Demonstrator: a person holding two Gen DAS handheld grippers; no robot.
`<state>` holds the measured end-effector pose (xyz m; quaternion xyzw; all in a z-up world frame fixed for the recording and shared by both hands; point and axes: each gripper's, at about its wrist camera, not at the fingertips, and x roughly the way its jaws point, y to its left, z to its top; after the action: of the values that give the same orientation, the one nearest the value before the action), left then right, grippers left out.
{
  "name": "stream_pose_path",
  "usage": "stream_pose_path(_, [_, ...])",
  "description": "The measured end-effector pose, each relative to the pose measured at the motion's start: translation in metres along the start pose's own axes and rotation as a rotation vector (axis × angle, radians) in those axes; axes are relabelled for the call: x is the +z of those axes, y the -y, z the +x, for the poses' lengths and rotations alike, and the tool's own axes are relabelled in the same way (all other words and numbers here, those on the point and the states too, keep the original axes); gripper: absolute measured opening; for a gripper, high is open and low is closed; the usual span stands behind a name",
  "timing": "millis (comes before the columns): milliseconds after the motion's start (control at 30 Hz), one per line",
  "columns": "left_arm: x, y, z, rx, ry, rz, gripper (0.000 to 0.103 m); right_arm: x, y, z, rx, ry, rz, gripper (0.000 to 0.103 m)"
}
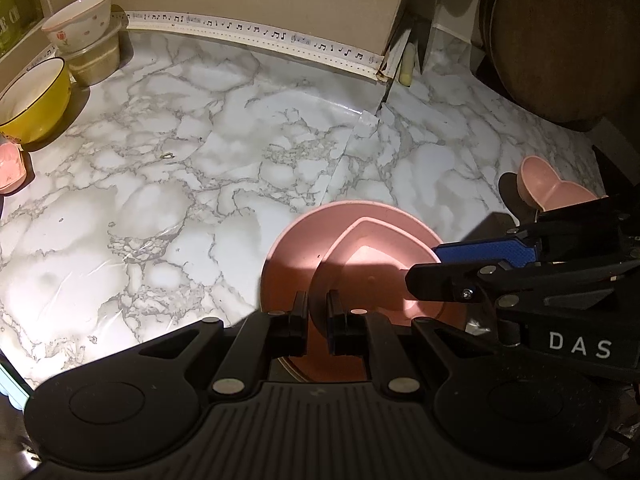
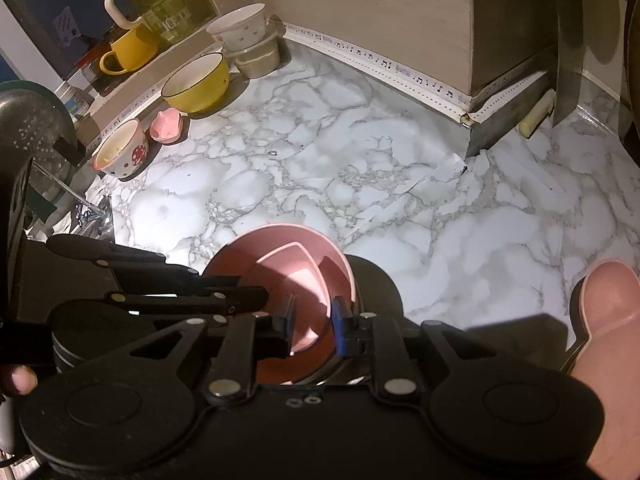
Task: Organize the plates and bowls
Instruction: 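Lower the heart dish into the pink bowl and open both tools, then close both tools on the rim of the stacked pink and cream bowls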
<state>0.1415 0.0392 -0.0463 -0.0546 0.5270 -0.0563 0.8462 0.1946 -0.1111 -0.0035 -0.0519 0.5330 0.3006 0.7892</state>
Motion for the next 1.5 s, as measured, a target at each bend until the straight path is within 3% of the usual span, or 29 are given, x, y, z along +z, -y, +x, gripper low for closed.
stream_pose_path(367, [0.000, -0.001, 0.000, -0.011, -0.007, -0.013, 0.008, 0.005, 0.009, -0.017, -0.001, 0.050, 0.026, 0.030])
stream_pose_path(733, [-0.007, 0.007, -0.033, -0.022, 0.105, 0.019, 0.010, -0.008, 0.010, -0.034, -0.012, 0.097, 0.040, 0.041])
stream_pose_path(800, [-0.010, 0.006, -0.035, -0.011, 0.116, 0.022, 0.013, -0.012, 0.011, -0.037, -0.014, 0.105, 0.052, 0.051])
stream_pose_path(900, [-0.014, 0.004, -0.039, -0.024, 0.123, 0.011, 0.019, -0.017, 0.011, -0.041, -0.025, 0.119, 0.062, 0.058])
stream_pose_path(1000, [-0.018, 0.002, -0.046, -0.018, 0.151, -0.006, 0.050, -0.021, 0.011, -0.046, -0.032, 0.132, 0.075, 0.065])
stream_pose_path(1033, [-0.020, 0.001, -0.049, -0.015, 0.166, -0.016, 0.068, -0.023, 0.010, -0.047, -0.033, 0.136, 0.077, 0.065])
stream_pose_path(1067, [-0.022, 0.000, -0.052, -0.010, 0.182, -0.026, 0.074, -0.024, 0.010, -0.049, -0.031, 0.140, 0.079, 0.068])
stream_pose_path(1300, [-0.027, -0.008, -0.059, 0.010, 0.185, -0.098, 0.074, -0.027, 0.011, -0.054, -0.017, 0.171, 0.146, 0.097])
stream_pose_path(1500, [-0.023, -0.019, -0.047, 0.054, 0.170, -0.204, 0.074, -0.020, 0.020, -0.042, -0.021, 0.143, 0.177, 0.097])
